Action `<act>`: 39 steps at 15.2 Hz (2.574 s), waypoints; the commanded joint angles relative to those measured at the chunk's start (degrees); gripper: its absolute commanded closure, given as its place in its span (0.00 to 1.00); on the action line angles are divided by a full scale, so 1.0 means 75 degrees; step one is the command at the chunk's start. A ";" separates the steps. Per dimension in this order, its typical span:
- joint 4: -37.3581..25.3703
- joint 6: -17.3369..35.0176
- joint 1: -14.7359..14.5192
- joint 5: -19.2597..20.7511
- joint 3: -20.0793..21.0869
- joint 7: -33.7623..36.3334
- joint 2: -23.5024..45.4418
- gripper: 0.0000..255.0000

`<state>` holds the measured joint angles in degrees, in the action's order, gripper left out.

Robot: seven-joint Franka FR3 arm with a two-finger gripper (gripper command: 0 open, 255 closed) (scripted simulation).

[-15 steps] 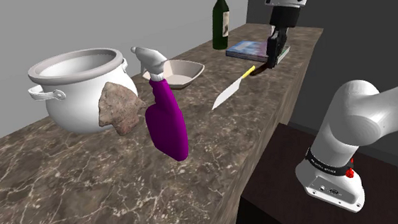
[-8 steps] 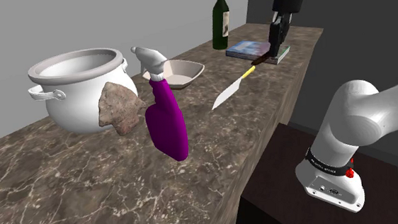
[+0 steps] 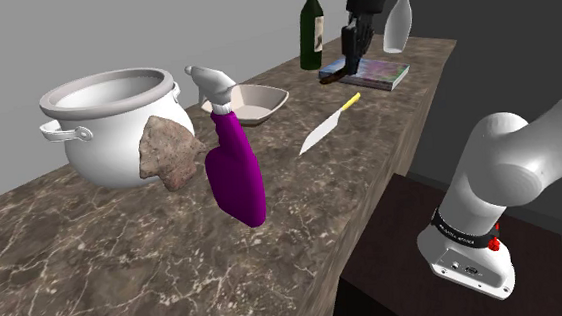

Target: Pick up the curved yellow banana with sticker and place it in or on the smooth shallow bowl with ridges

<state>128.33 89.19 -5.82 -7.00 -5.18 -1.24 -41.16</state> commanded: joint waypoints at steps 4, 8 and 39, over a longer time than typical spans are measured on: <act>-0.0905 0.0517 -0.0184 -0.0229 0.0271 0.0283 0.1374 1.00; -0.1846 0.0749 -0.0305 -0.0339 0.0435 0.0491 0.2509 1.00; -0.3103 0.2189 -0.0551 -0.0457 0.0760 0.0785 0.5133 1.00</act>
<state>105.05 105.60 -9.95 -10.43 0.52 4.64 -2.66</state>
